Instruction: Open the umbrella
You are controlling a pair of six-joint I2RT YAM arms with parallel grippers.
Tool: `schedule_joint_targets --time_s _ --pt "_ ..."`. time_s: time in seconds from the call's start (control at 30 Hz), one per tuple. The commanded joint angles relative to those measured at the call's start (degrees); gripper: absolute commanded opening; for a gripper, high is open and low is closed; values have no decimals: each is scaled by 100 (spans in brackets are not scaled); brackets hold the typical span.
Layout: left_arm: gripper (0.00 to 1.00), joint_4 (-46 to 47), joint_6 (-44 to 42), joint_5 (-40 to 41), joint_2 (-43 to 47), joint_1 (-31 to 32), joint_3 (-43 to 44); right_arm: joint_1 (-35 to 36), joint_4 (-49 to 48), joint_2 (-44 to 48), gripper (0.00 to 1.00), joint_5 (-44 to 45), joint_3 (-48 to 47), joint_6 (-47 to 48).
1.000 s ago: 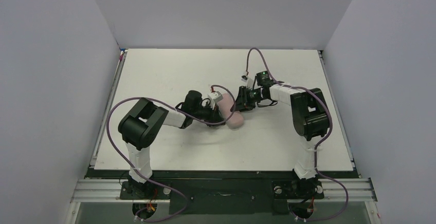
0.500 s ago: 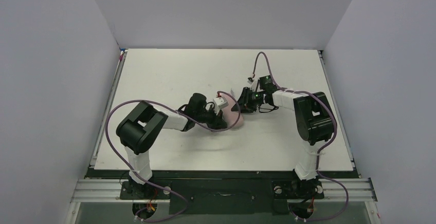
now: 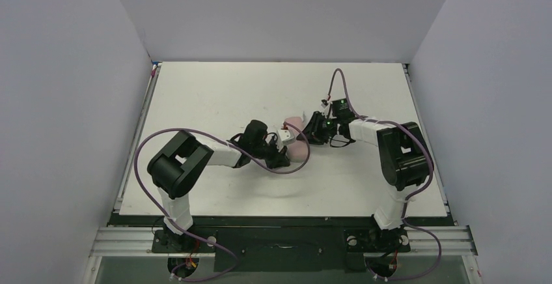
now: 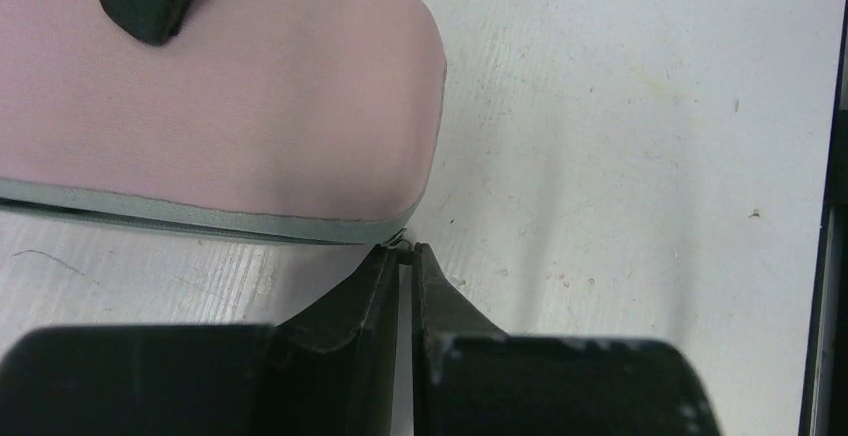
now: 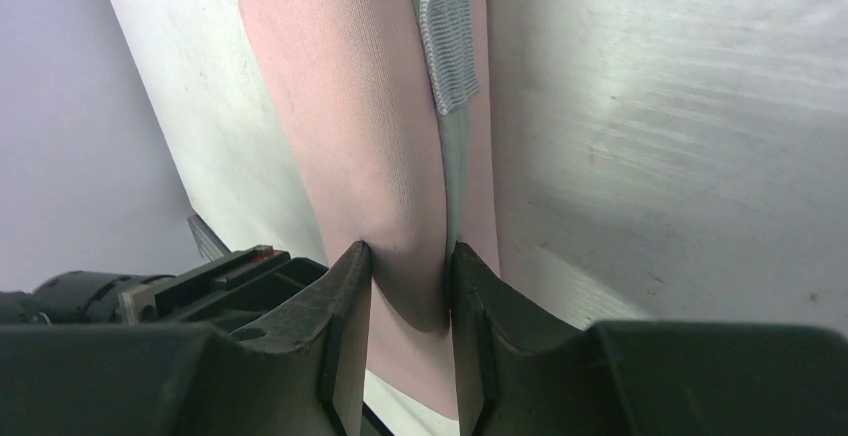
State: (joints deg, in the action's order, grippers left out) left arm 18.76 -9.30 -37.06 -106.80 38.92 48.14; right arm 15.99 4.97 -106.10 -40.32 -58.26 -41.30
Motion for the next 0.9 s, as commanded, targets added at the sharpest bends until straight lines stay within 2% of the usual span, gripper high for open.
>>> schedule_joint_targets --time_s 0.0,0.17,0.23,0.27,0.3,0.33,0.37,0.4,0.47,0.53,0.6,0.7,0.8,0.87 --pt "0 -889 2 49 43 236 -115 -438 -452 269 0 1594 334 -575" --pt "0 -424 1220 397 -131 42 39 -401 -1030 521 0 1630 1079 -1804" --pt "0 -258 1533 428 -216 -86 155 -315 -1142 496 1 1357 1161 -1786" --pt "0 -243 1615 419 -257 -172 206 -294 -1000 491 13 1221 1112 -1619" --pt "0 -260 1615 379 -322 -217 310 -273 -572 522 20 1176 960 -1185" --pt "0 -299 1591 359 -345 -310 359 -290 -372 552 34 1096 901 -984" --pt "0 -289 1586 329 -395 -408 421 -340 22 669 41 1052 811 -541" --pt "0 -287 1555 299 -421 -462 449 -367 211 740 58 1019 761 -328" --pt "0 -319 1481 166 -511 -599 575 -475 793 1006 76 968 629 251" --pt "0 -450 1380 -32 -630 -713 852 -555 1282 1189 81 746 509 814" --pt "0 -688 1201 -332 -744 -763 1088 -642 2014 1222 80 529 236 1562" --pt "0 -950 896 -485 -874 -771 1304 -778 3274 1108 76 290 -458 2988" --pt "0 -1102 780 -576 -1021 -812 1508 -831 3992 776 72 160 -1452 4094" --pt "0 -1107 775 -637 -1102 -873 1576 -780 4119 481 68 -115 -2054 4337"
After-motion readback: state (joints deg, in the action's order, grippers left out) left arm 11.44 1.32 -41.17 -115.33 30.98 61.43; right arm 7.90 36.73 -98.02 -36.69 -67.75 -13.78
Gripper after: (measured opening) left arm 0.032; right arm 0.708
